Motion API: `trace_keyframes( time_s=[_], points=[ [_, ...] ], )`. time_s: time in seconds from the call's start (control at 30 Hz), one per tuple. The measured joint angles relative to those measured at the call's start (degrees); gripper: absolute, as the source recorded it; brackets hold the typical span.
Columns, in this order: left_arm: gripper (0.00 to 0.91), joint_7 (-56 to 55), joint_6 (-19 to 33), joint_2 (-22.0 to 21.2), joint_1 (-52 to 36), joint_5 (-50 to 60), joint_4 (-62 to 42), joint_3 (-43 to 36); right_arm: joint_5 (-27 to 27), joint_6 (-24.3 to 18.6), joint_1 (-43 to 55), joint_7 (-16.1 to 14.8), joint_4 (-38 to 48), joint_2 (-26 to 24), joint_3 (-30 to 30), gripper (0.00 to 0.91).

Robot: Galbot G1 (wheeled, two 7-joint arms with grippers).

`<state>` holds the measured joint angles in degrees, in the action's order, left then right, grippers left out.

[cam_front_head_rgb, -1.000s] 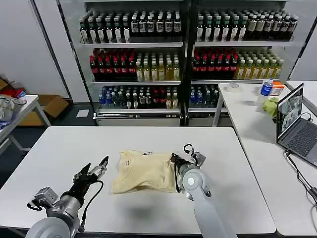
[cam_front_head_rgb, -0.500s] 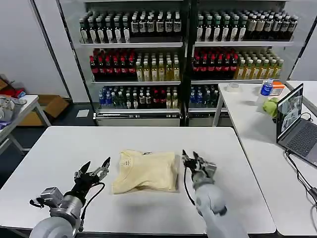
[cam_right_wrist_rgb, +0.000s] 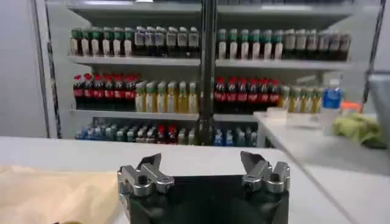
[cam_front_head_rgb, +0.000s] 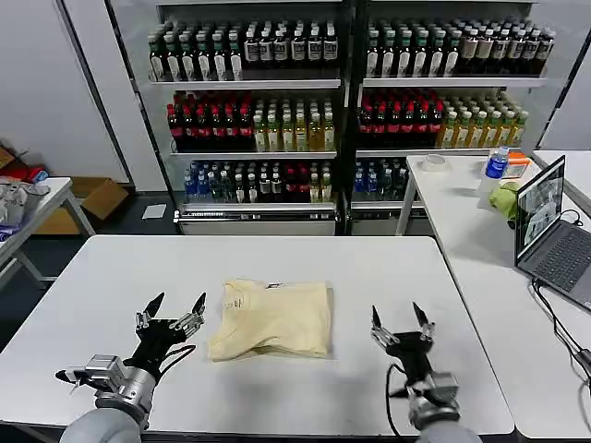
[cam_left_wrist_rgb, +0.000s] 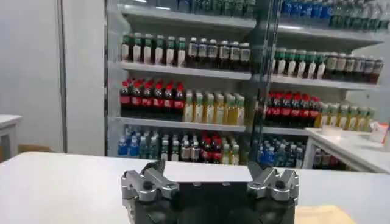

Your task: Fold and organize the clothes.

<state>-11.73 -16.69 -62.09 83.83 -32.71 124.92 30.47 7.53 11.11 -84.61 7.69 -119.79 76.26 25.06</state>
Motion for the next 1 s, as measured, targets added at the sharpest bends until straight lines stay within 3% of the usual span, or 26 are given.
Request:
trace_keyframes(
  time_s=[0.43, 1.0],
  points=[
    [0.907, 1.8, 0.3, 0.5, 0.8, 2.9, -0.6, -0.9, -5.8, -4.2, -12.8, -3.0, -8.4, 0.5, 6.3, 0.907],
    [0.907, 3.8, 0.4, -1.0, 2.9, 5.8, 1.1, -1.2, -6.5, -6.1, -16.4, -1.6, -12.3, 0.6, 6.7, 0.907]
  ],
)
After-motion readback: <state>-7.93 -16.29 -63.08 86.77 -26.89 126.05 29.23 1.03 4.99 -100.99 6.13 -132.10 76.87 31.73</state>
